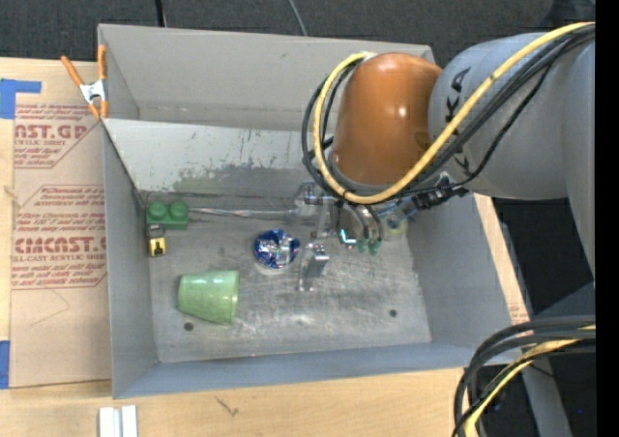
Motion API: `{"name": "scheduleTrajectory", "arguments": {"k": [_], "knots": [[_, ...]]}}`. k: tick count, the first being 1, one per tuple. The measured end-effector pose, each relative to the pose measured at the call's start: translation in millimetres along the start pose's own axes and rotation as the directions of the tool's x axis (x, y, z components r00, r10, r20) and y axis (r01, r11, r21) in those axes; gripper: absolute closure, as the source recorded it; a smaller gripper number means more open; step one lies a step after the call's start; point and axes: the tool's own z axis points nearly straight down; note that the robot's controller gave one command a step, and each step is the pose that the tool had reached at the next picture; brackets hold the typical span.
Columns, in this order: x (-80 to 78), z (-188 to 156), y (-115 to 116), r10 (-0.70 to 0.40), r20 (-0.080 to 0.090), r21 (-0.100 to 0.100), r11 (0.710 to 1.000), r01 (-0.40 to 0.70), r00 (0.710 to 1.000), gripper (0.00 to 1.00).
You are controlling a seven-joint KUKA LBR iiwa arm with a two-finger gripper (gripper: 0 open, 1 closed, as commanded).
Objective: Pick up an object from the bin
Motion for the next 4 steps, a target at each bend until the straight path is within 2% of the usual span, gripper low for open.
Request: {"name": "scheduleTrajectory", "arguments": {"k": [1, 2, 3, 4], "knots": [[-47.5, 111, 45, -0.021, 0.016, -0.001, 1.000, 0.021, 1.000, 0.00], [-17.7, 107, -2, 0.000, 0.022, -0.004, 1.000, 0.000, 1.000, 0.00], [-18.6, 105, 0, -0.003, 0.020, -0.004, 1.000, 0.003, 1.000, 1.00], [-31.6, 106, 19, -0.293, 0.014, 0.008, 0.956, 0.293, 0.956, 1.00]]}}
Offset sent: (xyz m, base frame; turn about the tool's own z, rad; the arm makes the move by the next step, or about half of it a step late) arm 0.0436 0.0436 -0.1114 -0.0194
